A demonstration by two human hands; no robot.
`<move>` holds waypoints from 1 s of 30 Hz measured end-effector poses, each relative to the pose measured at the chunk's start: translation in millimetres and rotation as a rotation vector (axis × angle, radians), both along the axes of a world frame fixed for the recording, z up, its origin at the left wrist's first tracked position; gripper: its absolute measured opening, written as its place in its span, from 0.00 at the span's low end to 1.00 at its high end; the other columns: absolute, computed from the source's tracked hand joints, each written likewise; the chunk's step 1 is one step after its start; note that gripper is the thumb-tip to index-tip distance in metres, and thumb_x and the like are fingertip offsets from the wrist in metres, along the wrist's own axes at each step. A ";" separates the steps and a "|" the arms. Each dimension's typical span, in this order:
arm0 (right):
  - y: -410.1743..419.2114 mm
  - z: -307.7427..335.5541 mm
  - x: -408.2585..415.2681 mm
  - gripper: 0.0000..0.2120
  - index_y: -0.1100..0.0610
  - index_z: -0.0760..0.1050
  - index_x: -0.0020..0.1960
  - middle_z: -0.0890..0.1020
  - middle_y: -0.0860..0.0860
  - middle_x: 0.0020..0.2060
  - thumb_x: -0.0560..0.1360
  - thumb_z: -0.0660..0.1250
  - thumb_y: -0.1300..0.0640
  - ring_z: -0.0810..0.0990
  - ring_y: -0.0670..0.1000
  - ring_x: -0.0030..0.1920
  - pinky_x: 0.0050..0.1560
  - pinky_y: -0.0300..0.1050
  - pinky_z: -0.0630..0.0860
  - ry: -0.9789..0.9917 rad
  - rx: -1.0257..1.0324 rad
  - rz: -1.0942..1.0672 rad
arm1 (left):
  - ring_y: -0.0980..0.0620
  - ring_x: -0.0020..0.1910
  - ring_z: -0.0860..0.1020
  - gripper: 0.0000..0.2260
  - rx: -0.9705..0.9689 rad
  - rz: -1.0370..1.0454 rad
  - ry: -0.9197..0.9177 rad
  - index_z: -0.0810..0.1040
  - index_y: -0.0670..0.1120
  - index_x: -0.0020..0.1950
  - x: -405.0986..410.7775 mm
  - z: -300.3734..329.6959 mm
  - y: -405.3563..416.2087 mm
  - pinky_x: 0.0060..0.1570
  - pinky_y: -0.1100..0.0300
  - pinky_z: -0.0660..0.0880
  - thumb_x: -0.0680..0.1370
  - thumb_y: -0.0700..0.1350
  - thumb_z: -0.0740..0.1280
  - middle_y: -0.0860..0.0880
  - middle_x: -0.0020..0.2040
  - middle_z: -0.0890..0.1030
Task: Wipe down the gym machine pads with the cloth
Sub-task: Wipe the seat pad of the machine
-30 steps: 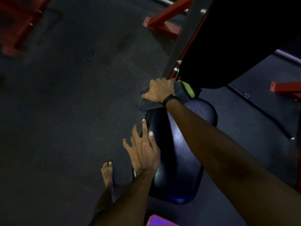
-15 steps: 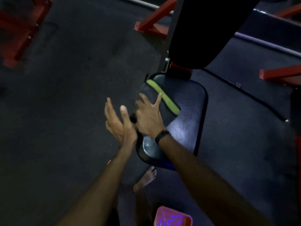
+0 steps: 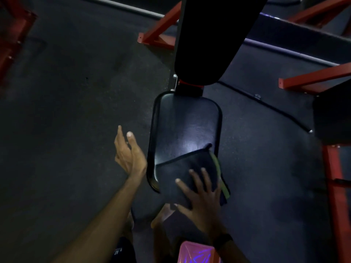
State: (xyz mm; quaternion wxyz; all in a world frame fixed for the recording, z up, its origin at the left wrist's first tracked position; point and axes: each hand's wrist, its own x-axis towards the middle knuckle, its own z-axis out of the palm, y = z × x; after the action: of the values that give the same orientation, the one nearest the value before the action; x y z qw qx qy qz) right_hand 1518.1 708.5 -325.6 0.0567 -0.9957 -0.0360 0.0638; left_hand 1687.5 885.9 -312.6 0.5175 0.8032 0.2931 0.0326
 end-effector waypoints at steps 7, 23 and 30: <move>-6.3 14.4 80.3 0.40 0.34 0.52 0.78 0.51 0.54 0.80 0.70 0.55 0.22 0.49 0.63 0.79 0.69 0.74 0.62 0.071 0.261 -0.547 | 0.43 0.74 0.67 0.24 0.052 -0.187 0.314 0.62 0.51 0.80 -27.2 -20.3 -37.6 0.72 0.49 0.60 0.86 0.56 0.47 0.46 0.76 0.68; 16.6 3.4 79.2 0.26 0.44 0.72 0.67 0.71 0.57 0.68 0.75 0.58 0.33 0.66 0.65 0.68 0.58 0.73 0.68 0.012 0.069 -0.535 | 0.41 0.69 0.71 0.30 0.359 -0.170 0.255 0.67 0.45 0.76 -25.0 -25.6 -47.1 0.69 0.40 0.63 0.82 0.59 0.42 0.42 0.75 0.68; -44.8 -22.7 270.2 0.28 0.47 0.70 0.72 0.68 0.58 0.72 0.79 0.54 0.32 0.63 0.65 0.72 0.65 0.75 0.58 -0.087 0.007 -0.603 | 0.44 0.70 0.70 0.26 0.368 -0.154 0.245 0.65 0.46 0.77 -27.5 -28.6 -45.6 0.72 0.40 0.60 0.84 0.56 0.44 0.44 0.76 0.67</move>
State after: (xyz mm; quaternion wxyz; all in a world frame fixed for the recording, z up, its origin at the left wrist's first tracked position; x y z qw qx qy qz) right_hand 1788.3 663.6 -348.2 0.0749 -0.9631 0.2585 0.0012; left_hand 1660.0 840.3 -341.3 0.3237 0.9021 0.2807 -0.0520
